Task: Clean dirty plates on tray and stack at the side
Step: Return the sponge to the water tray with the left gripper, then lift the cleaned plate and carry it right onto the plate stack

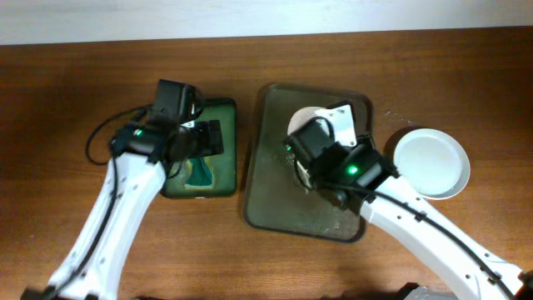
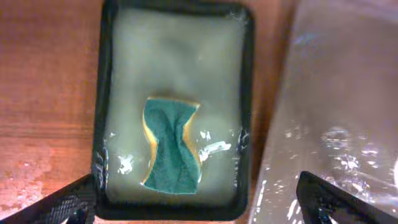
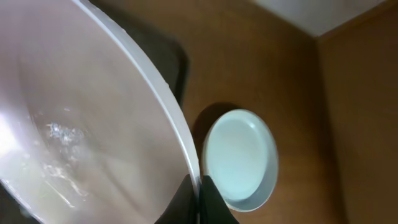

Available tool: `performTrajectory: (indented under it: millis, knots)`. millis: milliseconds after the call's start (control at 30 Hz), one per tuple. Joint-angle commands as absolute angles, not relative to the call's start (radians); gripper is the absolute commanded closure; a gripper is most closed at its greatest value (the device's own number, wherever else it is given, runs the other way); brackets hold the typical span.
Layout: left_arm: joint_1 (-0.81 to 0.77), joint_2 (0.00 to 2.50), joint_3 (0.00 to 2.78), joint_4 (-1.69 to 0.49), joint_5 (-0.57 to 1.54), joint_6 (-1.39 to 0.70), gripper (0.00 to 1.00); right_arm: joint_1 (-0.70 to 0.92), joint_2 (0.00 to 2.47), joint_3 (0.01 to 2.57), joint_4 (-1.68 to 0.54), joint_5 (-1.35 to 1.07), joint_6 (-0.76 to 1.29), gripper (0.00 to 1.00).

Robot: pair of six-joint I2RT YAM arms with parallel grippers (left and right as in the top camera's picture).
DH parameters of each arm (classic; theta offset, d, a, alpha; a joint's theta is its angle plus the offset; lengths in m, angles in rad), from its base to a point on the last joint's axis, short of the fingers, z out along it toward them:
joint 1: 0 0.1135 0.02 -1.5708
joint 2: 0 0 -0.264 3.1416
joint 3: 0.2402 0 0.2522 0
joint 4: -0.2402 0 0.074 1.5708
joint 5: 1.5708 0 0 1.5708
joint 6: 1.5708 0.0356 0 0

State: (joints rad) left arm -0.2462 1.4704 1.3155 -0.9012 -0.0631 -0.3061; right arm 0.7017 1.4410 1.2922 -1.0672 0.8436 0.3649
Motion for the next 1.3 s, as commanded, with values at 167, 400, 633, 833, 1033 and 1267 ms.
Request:
performTrajectory:
  millis: [167,400,633,833,1033,1267]
  knots:
    - [-0.245,1.449,1.328,-0.907,-0.047,-0.294,0.00,0.831,1.427,1.303,-1.087,1.071,0.402,0.96]
    - [-0.245,1.449,1.328,-0.906,-0.047,-0.294,0.00,0.858,1.428,1.303,-1.121,1.168,0.507,0.96]
    - [-0.245,1.449,1.328,-0.907,-0.047,-0.294,0.00,0.857,1.454,1.303,-1.045,1.309,0.450,0.96]
    - [-0.245,1.449,1.328,-0.907,-0.047,-0.294,0.00,0.857,1.455,1.303,-0.998,1.269,0.450,0.96]
    - [-0.245,1.449,1.328,-0.907,-0.048,-0.294,0.01,0.857,1.455,1.303,-0.990,1.268,0.450,0.96]
    - [-0.245,1.449,1.328,-0.907,-0.048,-0.294,0.00,0.857,1.455,1.303,-1.024,1.268,0.450,0.96]
